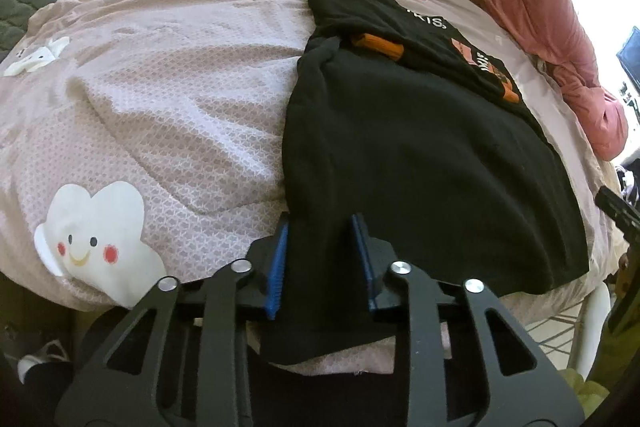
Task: Fold small clothes
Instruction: 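Close the left tool on the hem while the right tool grasps the hem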
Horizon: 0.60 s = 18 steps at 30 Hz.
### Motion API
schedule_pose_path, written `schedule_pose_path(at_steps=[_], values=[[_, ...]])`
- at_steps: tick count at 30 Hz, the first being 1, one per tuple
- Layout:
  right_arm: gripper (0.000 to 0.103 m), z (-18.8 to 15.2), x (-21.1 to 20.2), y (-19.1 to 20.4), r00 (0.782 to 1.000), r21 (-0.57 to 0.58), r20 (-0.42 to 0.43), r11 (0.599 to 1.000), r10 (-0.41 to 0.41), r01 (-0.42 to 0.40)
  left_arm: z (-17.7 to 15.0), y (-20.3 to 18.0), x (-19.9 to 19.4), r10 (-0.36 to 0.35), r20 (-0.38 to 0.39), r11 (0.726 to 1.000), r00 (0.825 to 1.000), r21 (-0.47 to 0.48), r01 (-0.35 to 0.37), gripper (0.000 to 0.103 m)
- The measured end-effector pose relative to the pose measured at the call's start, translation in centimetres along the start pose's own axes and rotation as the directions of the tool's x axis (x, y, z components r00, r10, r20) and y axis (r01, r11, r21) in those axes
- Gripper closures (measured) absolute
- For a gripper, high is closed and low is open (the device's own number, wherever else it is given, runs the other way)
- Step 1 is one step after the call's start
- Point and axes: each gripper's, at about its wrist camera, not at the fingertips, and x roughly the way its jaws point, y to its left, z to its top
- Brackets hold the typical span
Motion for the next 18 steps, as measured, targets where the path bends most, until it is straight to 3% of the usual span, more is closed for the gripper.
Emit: schedule_pose_path(at_steps=[3, 8, 16, 18], values=[[0.016, -0.8, -0.2, -0.4, 1.0, 0.0, -0.014, 1.0, -0.001, 0.001, -0.2, 0.1, -0.5, -0.049, 0.006, 0.999, 0.999, -0.008, 0.05, 0.088], [0.017, -2.2, -0.5, -1.6, 0.999, 0.027, -0.046, 1.0, 0.005, -0.004, -0.5, 0.2, -0.6, -0.046, -0.001, 0.999, 0.999, -0.019, 0.046, 0.09], [0.069, -4.2, 0.1, -2.7, 0.992, 0.057, -0.118, 0.997, 0.048, -0.041, -0.5, 0.5, 0.0, -0.028, -0.017, 0.999, 0.999, -0.032, 0.027, 0.09], [0.072, -4.1, 0.1, -2.8, 0.992, 0.061, -0.113, 0.997, 0.053, -0.046, -0.5, 0.4, 0.0, -0.023, -0.018, 0.999, 1.0, -0.028, 0.022, 0.09]])
